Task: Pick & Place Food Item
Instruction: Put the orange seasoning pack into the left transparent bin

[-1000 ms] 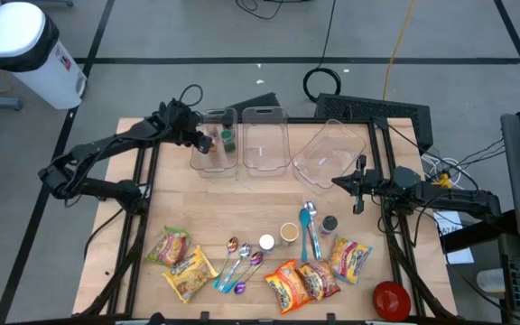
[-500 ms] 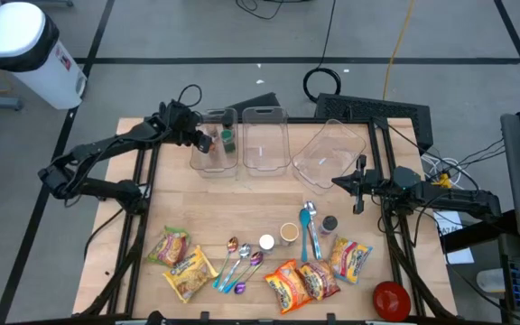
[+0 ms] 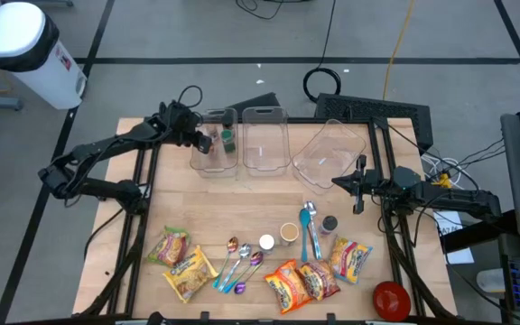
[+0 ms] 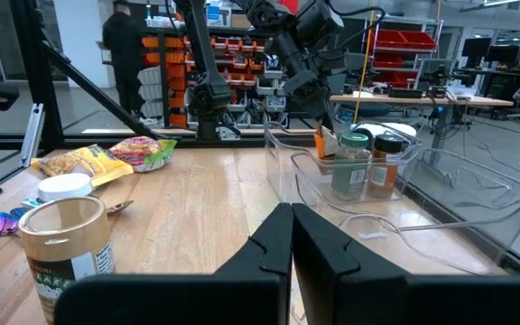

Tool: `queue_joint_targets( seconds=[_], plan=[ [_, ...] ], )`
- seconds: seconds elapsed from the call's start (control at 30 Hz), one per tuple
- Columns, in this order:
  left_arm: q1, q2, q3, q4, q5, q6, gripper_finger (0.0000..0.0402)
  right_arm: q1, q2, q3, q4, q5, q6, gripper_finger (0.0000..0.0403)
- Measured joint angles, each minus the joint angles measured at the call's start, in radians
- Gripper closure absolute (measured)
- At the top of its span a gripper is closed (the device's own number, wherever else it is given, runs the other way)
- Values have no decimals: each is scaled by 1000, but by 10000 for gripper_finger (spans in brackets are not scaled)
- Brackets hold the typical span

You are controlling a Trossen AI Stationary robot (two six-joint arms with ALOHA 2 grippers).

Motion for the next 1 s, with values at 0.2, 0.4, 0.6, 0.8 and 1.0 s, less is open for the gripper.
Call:
queue_joint_targets(
  seconds=[0.2, 0.4, 0.6, 0.8, 1.0],
  plan=[
    [-19, 64, 0, 20, 2, -5, 388, 0, 0, 0, 0, 0, 0, 403],
    [-31, 147, 2, 93, -1, 0, 396, 0, 0, 0, 0, 0, 0, 403],
    [-29, 139, 0, 135, -17, 9, 365, 0, 0, 0, 0, 0, 0, 403],
    [-32, 130, 0, 125, -59, 8, 329, 0, 0, 0, 0, 0, 0, 403],
    [-32, 130, 0, 122, -71, 32, 276, 0, 0, 0, 0, 0, 0, 403]
  ],
)
